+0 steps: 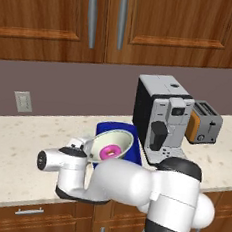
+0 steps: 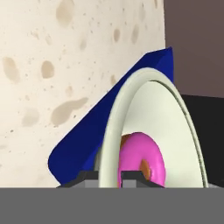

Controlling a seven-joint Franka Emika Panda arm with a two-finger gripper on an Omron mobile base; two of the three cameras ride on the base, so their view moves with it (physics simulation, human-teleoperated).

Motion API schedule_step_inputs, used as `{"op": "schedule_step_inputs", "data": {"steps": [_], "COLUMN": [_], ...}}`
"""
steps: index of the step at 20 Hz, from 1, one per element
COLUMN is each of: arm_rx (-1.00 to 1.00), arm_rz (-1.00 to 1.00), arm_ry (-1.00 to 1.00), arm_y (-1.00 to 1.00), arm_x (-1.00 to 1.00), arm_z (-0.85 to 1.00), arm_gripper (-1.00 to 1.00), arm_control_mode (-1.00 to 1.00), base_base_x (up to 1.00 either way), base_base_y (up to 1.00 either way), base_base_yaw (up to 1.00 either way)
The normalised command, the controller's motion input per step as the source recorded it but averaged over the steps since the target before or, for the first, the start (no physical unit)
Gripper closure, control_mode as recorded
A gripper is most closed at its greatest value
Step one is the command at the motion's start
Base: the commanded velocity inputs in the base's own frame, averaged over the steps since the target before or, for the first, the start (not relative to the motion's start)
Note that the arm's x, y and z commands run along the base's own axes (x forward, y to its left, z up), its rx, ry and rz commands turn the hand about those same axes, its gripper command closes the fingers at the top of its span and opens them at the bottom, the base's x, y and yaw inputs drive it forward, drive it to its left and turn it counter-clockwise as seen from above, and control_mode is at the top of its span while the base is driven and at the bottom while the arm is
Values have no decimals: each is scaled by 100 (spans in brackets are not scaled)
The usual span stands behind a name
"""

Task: Place the bowl with donut and the cupcake onto the tray.

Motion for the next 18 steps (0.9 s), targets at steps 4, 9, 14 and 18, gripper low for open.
{"op": "schedule_step_inputs", "data": {"steps": [4, 9, 14, 18], "arm_rx": [-4, -2, 1, 2], "arm_rz": [-6, -8, -7, -6], "arm_ry": [-2, -2, 0, -1], "arm_y": [0, -7, -11, -8], "arm_x": [-3, 1, 9, 1], "arm_z": [-24, -30, -20, 5], "arm_gripper": [100, 100, -100, -100], "arm_control_mode": [-100, -100, -100, -100], "base_base_x": [0, 0, 0, 0], "base_base_y": [0, 0, 0, 0], "base_base_yaw": [0, 0, 0, 0]}}
